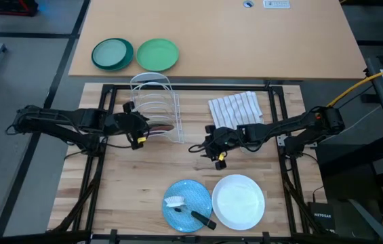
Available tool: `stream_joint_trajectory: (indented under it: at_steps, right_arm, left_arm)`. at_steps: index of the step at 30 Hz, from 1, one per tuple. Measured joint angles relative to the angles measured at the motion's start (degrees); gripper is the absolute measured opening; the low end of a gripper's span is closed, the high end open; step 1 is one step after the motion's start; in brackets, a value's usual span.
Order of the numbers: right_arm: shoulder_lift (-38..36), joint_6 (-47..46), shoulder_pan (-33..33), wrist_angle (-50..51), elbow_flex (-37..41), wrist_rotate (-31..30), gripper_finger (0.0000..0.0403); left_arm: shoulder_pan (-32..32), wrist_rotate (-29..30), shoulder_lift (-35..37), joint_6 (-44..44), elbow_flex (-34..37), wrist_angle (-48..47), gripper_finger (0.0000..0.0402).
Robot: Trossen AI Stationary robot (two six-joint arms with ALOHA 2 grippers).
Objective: Sort dishes
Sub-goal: Put the red patterned plate in the dish rack, then remove the dish brush from the blue patterned plate
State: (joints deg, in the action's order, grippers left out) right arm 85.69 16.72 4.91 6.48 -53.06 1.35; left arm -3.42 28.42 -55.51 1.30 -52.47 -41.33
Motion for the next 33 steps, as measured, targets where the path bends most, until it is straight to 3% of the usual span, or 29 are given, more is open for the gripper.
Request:
stream_joint_trajectory:
  at_steps: [19,27,33]
  right_arm:
    - [0.0,0.1,0.0,0.0,0.0,0.3,0.0172]
    - [0.1,-4.3,1.5,-1.8,-3.2,12.4,0.0172]
    - [0.0,-15.0,8.6,-7.1,-3.3,12.8,0.0172]
  left_arm:
    - [-6.7,0.0,0.0,3.3,0.0,0.8,0.0156]
    - [-10.4,-0.2,0.1,11.2,-5.0,1.9,0.0157]
    - [-15.7,-3.9,-0.5,17.4,-5.2,3.5,0.0155]
